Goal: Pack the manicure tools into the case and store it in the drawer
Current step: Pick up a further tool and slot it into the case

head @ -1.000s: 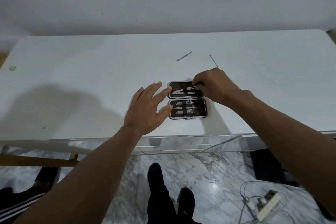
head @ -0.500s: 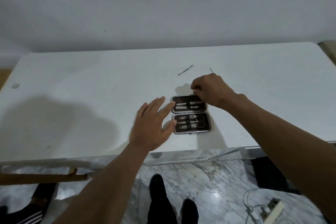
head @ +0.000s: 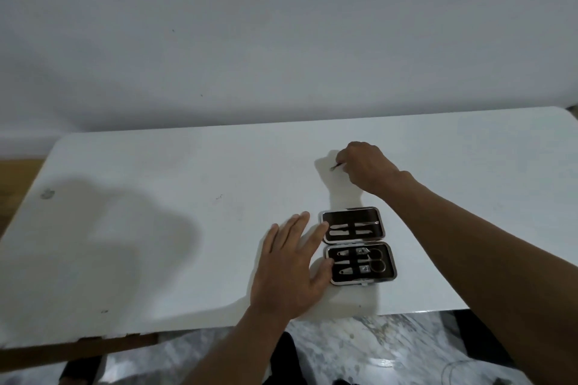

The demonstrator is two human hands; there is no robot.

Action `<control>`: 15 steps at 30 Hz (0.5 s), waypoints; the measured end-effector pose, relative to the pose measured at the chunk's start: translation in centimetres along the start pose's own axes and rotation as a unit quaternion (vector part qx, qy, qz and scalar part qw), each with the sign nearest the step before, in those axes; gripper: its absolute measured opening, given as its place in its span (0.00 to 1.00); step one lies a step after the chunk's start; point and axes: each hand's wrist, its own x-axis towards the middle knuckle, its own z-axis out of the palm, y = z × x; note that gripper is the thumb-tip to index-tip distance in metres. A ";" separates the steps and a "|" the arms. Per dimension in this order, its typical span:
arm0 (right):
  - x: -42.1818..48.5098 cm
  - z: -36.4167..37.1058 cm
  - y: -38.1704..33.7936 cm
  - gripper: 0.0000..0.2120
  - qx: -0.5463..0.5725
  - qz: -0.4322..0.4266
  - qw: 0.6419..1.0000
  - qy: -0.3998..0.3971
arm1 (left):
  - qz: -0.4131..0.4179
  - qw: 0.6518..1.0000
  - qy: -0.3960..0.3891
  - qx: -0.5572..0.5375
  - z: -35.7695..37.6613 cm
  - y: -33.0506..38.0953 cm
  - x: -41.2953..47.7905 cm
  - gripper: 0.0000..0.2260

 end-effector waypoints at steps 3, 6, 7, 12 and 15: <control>0.4 0.0 -0.1 0.10 -0.021 0.017 1.000 -0.002 | 0.001 1.000 -0.004 0.003 0.0 0.1 0.0 0.25; 0.6 -0.3 -0.5 0.09 -0.027 0.037 0.999 -0.008 | 0.000 1.000 -0.008 0.003 -0.1 0.1 0.0 0.25; 0.6 -0.5 -0.6 0.09 -0.029 0.043 0.999 -0.012 | -0.001 1.000 -0.010 0.004 -0.1 0.1 0.0 0.25; 0.3 -1.6 -0.8 0.07 -0.015 0.066 0.997 -0.049 | -0.003 1.000 -0.014 0.007 -0.2 0.3 0.1 0.24; 0.1 -1.9 -0.6 0.10 0.018 0.080 0.994 -0.072 | -0.006 1.000 -0.014 0.004 -0.3 0.3 0.0 0.24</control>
